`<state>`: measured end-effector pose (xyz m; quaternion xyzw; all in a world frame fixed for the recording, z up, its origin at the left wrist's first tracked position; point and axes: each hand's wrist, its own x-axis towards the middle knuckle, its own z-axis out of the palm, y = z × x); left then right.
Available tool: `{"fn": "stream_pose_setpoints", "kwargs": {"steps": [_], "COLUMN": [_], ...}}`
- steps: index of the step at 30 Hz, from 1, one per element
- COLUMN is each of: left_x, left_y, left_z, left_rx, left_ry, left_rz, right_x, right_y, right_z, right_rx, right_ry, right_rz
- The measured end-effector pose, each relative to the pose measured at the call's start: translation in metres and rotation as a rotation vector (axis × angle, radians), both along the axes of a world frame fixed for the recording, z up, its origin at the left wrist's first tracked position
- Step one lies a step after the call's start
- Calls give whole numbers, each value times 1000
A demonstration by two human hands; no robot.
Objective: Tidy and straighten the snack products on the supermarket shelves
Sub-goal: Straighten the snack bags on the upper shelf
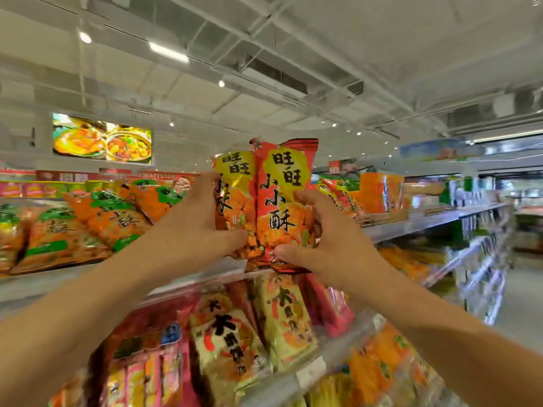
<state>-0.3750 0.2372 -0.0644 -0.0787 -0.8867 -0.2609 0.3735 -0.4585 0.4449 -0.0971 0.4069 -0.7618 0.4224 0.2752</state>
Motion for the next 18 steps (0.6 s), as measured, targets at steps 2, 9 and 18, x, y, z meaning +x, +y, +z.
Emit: {"fn": "stream_pose_setpoints", "kwargs": {"steps": [2, 9, 18], "left_x": [-26, -131, -208], "left_y": [31, 113, 114], "left_z": [-3, -16, 5], "left_rx": [-35, -113, -36], "left_ry": [41, 31, 52], "left_rz": [-39, 161, 403], "right_x": [-28, -146, -255], "right_y": [30, 116, 108], "right_z": [-10, -19, 45], "right_rx": [-19, -5, 22], "right_ry": [-47, -106, 30], "right_rz": [32, 116, 92]}}
